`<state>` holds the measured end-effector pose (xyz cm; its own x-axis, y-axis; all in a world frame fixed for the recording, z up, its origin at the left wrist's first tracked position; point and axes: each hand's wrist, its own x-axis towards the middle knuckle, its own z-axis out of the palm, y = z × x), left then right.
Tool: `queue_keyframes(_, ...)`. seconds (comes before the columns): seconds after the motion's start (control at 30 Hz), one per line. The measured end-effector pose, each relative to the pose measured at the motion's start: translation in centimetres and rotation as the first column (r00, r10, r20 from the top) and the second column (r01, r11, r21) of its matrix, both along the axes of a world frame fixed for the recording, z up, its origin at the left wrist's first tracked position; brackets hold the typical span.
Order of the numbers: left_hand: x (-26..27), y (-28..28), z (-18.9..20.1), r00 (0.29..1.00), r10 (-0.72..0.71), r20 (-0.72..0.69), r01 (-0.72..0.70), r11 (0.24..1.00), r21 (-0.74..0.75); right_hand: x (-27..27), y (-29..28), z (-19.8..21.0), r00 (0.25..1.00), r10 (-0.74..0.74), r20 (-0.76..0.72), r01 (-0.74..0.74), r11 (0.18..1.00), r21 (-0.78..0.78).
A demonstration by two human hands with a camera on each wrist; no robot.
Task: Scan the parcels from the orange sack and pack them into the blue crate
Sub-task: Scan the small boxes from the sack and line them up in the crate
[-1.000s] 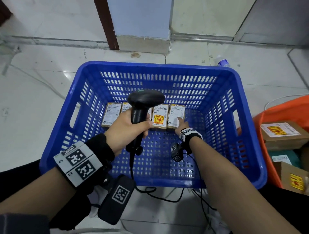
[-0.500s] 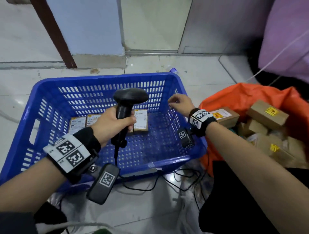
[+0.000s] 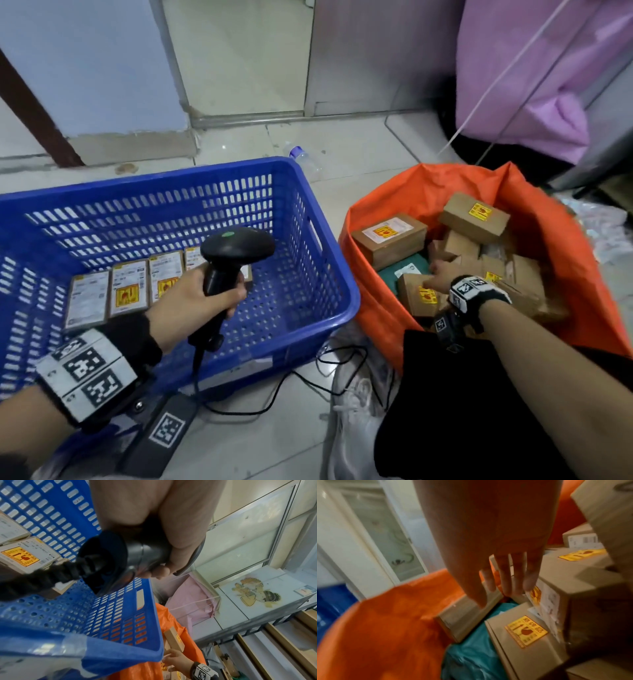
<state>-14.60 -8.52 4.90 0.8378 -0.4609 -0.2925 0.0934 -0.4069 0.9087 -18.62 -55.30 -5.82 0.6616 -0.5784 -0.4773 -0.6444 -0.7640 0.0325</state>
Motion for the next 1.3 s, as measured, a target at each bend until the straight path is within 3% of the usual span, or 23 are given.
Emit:
queue_keyframes(0.1, -0.5, -0.4, -0.3, 0.999, -0.030, -0.033, 0.031, 0.999, 0.029, 0.2, 1.3, -1.9, 0.998, 0.039, -0.055, -0.038, 0.999, 0.017)
queue_keyframes(0.23, -0.7, -1.1, -0.3, 0.998, -0.052, -0.026, 0.053, 0.998, 0.040, 0.1, 1.9, -4.8, 0.955, 0.280, -0.095, -0.286, 0.957, -0.053)
queue_keyframes(0.33, -0.5, -1.6, -0.2, 0.997, -0.068, -0.022, 0.068, 0.997, 0.021, 0.3, -0.2, -7.7, 0.929, 0.356, -0.102, -0.365, 0.927, -0.086)
queue_keyframes(0.5, -0.3, -1.9, -0.5, 0.997, -0.065, -0.031, 0.065, 0.998, 0.002, 1.0, 1.3, -6.9, 0.890, 0.421, -0.173, -0.446, 0.884, -0.144)
queue_keyframes(0.63, -0.1, -1.5, -1.3, 0.997, -0.017, -0.075, 0.018, 1.000, 0.012, 1.2, 1.1, -7.6, 0.854, 0.431, -0.292, -0.473, 0.877, -0.087)
queue_keyframes(0.73, 0.2, -1.2, -1.5, 0.995, 0.014, -0.100, -0.012, 1.000, 0.027, 1.1, 1.1, -7.1, 0.851, 0.447, -0.275, -0.494, 0.859, -0.133)
queue_keyframes(0.97, 0.3, -1.1, -0.8, 0.995, -0.002, -0.099, 0.002, 1.000, 0.000, 0.6, 1.5, -5.4, 0.895, 0.439, -0.074, -0.445, 0.886, -0.128)
queue_keyframes(1.1, 0.0, -1.0, -0.3, 0.997, -0.018, -0.079, 0.017, 1.000, -0.014, 2.1, 1.3, -5.1, 0.913, 0.407, -0.027, -0.404, 0.912, 0.062)
queue_keyframes(1.17, -0.2, -0.9, 0.0, 0.998, -0.025, -0.064, 0.024, 1.000, -0.019, 2.9, 0.5, -3.8, 0.958, 0.288, -0.014, -0.287, 0.957, 0.029)
queue_keyframes(1.23, -0.3, -0.8, 0.2, 0.998, -0.020, -0.055, 0.019, 0.999, -0.025, 2.9, -0.9, -2.1, 0.994, 0.096, 0.046, -0.090, 0.988, -0.129)
queue_keyframes(1.3, -0.4, -0.6, 0.3, 0.999, -0.017, -0.046, 0.016, 1.000, -0.027, 2.1, -2.3, -1.3, 0.995, -0.077, 0.066, 0.092, 0.960, -0.264)
